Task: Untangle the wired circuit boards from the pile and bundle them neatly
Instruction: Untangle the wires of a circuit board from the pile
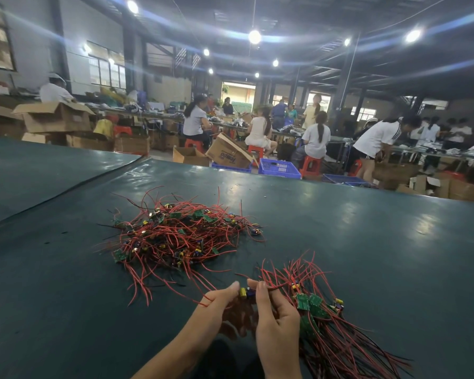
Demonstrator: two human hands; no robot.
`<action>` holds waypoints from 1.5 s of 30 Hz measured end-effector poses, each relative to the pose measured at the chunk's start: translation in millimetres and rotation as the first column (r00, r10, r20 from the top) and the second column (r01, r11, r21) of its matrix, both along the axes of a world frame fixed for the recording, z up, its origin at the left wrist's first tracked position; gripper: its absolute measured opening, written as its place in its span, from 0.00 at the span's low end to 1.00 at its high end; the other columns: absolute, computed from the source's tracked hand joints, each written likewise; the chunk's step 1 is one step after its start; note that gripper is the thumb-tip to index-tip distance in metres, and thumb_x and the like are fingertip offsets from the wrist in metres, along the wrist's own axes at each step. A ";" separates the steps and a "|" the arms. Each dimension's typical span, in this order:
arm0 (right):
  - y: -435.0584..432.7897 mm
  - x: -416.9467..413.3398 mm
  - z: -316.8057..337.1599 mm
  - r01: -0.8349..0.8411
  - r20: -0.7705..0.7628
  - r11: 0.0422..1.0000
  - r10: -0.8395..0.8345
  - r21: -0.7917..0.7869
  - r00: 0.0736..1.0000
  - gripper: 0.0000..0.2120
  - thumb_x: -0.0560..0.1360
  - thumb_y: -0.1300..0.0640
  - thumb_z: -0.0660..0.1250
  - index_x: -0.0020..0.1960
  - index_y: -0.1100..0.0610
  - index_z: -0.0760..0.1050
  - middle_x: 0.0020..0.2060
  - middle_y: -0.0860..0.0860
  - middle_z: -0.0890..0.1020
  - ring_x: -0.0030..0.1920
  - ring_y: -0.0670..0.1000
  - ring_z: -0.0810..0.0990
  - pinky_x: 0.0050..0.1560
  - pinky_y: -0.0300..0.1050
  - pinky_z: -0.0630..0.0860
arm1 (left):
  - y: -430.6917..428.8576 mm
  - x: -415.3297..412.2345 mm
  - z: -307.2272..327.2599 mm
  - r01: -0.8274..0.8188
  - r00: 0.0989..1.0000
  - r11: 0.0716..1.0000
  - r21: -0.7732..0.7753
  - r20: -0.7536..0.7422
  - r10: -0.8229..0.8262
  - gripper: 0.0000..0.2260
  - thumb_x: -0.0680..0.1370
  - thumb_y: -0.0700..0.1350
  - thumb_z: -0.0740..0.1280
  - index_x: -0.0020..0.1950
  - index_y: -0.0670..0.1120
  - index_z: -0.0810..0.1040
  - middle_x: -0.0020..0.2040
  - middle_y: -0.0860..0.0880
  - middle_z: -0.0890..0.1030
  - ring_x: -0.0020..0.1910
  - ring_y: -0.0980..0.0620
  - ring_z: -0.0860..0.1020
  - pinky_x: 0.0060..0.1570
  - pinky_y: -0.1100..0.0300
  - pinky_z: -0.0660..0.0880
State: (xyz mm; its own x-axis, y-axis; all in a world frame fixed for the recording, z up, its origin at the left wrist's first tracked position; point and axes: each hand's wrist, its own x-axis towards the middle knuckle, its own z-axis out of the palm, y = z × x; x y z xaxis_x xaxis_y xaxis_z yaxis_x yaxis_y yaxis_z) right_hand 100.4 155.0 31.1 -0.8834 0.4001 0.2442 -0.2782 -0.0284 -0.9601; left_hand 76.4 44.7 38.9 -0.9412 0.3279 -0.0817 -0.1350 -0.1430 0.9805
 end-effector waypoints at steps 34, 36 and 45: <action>42.4 -17.7 0.6 0.218 0.118 0.852 -0.184 -0.477 0.976 0.08 0.77 0.58 0.68 0.43 0.59 0.83 0.22 0.45 0.69 0.19 0.41 0.59 0.18 0.33 0.60 | -8.6 3.1 8.9 0.010 0.954 0.996 0.087 -0.300 0.017 0.22 0.76 0.52 0.67 0.24 0.43 0.73 0.24 0.44 0.74 0.24 0.51 0.71 0.32 0.63 0.70; 38.9 -15.9 0.4 0.219 0.113 0.859 -0.188 -0.462 0.976 0.09 0.77 0.55 0.68 0.42 0.58 0.84 0.21 0.45 0.67 0.19 0.42 0.59 0.18 0.33 0.59 | -9.9 2.2 8.5 0.005 0.958 0.996 0.086 -0.287 0.020 0.22 0.76 0.53 0.67 0.25 0.44 0.74 0.25 0.44 0.74 0.25 0.51 0.72 0.32 0.62 0.70; 2.6 -4.5 0.9 -0.065 0.052 0.995 0.069 -0.073 0.996 0.10 0.69 0.49 0.70 0.33 0.52 0.84 0.19 0.46 0.68 0.21 0.43 0.62 0.23 0.35 0.61 | -4.6 4.2 6.8 0.023 0.954 0.999 0.029 -0.299 -0.013 0.20 0.73 0.56 0.65 0.26 0.44 0.75 0.25 0.45 0.74 0.25 0.50 0.72 0.32 0.60 0.70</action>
